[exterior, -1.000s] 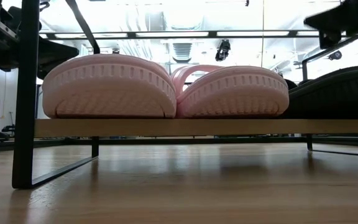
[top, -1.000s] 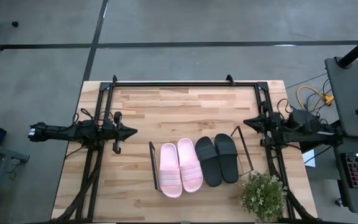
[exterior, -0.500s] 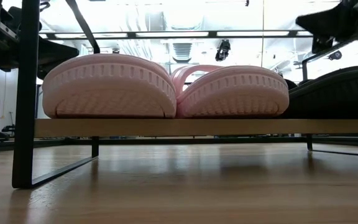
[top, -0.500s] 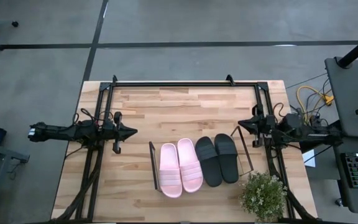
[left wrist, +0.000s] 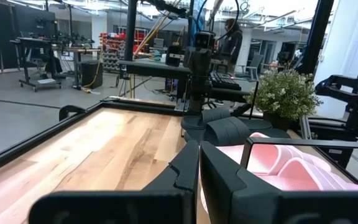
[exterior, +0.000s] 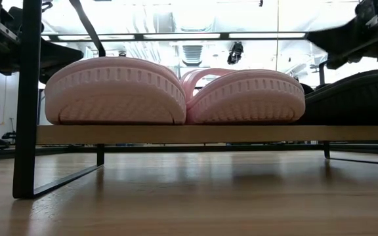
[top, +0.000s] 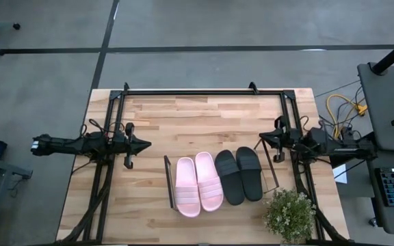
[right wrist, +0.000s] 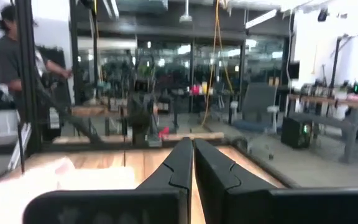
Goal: Pick and place slides into the shelf
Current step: Return to Home Position
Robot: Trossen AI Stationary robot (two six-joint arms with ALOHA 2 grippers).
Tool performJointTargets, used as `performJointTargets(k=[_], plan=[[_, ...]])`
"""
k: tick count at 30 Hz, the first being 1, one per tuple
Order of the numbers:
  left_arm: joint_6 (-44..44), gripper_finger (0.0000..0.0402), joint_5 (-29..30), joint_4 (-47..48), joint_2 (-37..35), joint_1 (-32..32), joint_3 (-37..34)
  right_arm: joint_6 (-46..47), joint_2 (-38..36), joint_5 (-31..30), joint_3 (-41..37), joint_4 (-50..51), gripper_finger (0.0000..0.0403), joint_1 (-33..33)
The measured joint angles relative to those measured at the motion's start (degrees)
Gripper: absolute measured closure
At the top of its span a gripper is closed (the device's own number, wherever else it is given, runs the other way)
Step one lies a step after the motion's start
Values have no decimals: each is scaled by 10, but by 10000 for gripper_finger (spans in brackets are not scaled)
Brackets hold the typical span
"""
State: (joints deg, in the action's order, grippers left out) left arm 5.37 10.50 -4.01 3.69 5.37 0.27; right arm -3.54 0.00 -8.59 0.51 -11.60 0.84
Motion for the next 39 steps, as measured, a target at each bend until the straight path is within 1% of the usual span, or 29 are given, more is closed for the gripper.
performJointTargets(k=[6,13,15,19,24,32,39], plan=[[0,402,0,0,-1,0,0,-8,1,-1,0,4,394,0],[0,402,0,0,0,0,0,8,2,-2,0,34,394,0],[0,402,0,0,-1,0,0,25,2,-3,0,44,394,0],[0,402,0,0,0,0,0,51,2,-5,0,45,394,0],[0,402,0,0,-1,0,0,47,2,-5,0,45,394,0],[0,402,0,0,0,0,0,78,2,-5,0,45,394,0],[0,402,0,0,-1,0,0,80,2,-5,0,45,394,0]])
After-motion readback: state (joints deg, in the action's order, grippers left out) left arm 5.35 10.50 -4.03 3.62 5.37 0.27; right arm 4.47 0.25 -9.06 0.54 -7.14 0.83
